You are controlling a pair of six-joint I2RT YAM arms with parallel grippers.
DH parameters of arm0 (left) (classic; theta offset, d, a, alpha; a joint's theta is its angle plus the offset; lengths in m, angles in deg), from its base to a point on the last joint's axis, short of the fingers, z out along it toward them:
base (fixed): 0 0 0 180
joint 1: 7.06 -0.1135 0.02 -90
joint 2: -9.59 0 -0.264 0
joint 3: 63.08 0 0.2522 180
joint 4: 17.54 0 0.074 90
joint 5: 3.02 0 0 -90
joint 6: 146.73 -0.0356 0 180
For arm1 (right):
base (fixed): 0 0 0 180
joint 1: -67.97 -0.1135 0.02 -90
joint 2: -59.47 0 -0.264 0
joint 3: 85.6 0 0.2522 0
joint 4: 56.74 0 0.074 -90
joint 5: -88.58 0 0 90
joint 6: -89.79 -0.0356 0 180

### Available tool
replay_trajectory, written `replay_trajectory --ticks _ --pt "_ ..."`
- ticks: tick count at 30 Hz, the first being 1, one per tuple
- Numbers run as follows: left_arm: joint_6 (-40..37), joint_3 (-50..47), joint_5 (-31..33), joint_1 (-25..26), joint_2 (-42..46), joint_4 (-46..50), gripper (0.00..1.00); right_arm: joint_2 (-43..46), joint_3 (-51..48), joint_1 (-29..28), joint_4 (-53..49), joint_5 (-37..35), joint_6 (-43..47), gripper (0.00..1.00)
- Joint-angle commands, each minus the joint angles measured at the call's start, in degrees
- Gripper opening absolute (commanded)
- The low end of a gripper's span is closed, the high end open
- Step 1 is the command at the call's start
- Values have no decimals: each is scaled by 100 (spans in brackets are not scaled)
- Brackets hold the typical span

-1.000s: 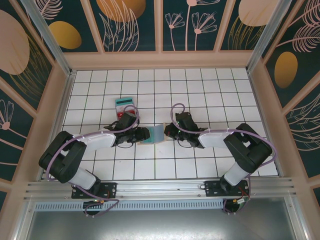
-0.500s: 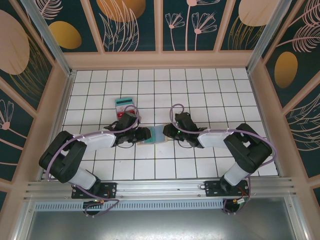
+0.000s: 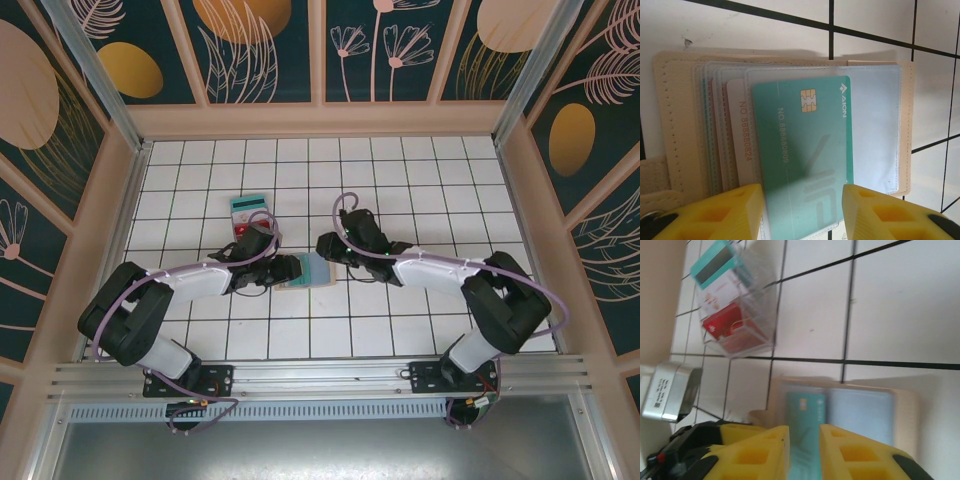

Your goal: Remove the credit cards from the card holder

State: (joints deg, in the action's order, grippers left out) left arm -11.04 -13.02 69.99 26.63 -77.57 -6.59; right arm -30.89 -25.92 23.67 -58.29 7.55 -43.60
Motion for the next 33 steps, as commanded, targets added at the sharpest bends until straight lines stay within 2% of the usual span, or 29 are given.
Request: replay_trajectory --ticks 1,7,13,29,33 --pt "-21 -127 129 -4 66 171 47 -413 69 -55 353 640 -121 21" --pt "-15 -140 139 -7 93 200 47 -919 18 -35 765 1185 -423 18" --pt "-16 -158 142 -8 111 202 47 -1185 -22 8 928 1394 -563 14" --pt "1 -166 126 -5 93 193 47 -1425 -79 35 961 1543 -576 11" --pt "-7 -158 117 -4 83 187 47 -1460 -65 33 947 1558 -582 12"
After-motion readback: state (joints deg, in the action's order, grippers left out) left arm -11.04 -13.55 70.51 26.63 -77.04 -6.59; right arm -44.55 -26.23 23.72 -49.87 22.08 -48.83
